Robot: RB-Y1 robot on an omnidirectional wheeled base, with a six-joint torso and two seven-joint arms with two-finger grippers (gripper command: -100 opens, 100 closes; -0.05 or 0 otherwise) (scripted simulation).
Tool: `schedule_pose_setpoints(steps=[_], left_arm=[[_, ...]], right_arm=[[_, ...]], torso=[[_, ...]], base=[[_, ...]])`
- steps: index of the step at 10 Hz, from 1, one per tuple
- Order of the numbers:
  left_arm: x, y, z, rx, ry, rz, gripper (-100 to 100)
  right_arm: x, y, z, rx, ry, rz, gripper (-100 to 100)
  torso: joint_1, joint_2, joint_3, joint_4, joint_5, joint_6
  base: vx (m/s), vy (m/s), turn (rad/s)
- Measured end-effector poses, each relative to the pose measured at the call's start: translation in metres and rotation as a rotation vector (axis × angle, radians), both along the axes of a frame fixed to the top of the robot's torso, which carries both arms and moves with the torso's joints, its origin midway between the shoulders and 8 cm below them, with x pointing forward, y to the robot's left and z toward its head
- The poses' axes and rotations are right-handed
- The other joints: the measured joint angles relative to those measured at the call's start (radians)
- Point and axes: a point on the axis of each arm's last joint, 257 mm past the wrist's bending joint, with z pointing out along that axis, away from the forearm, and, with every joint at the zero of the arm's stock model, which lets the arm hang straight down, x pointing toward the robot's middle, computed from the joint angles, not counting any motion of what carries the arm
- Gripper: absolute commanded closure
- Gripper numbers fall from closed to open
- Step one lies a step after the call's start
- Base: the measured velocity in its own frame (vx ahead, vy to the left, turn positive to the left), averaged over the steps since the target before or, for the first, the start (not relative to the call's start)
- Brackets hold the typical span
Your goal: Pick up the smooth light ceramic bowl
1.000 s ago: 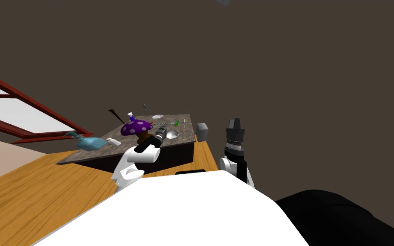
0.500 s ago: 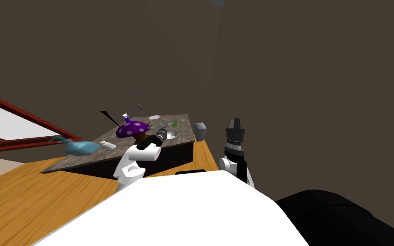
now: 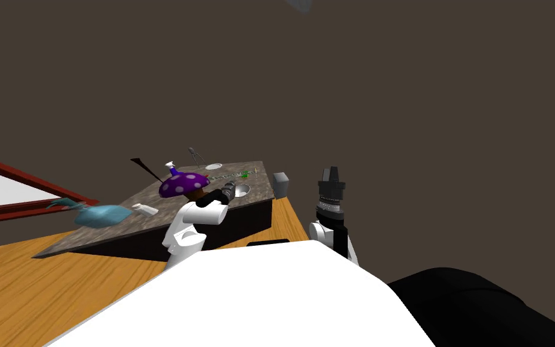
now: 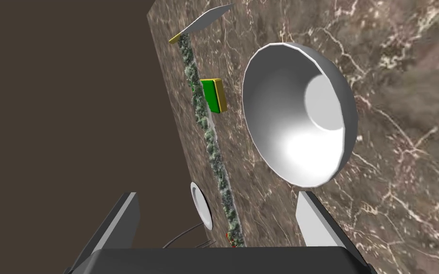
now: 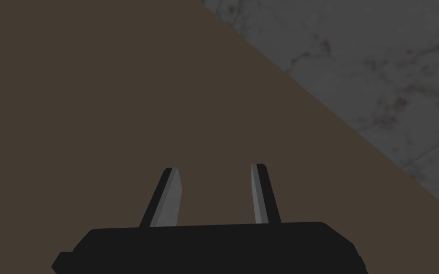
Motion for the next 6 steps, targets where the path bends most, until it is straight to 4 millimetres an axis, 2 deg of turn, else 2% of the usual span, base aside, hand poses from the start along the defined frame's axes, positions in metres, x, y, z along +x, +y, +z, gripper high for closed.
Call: schedule_pose_setpoints(steps=[6], left_arm=[[-0.012,0.004,-0.027,-0.043,0.136,0.053,-100]], right_arm=[[0.0,0.0,0.0,0.0,0.0,0.0,0]], torso=[[0.001,0.0,0.0,0.0,0.0,0.0]], base=[[-0.008,0.045,-0.123]])
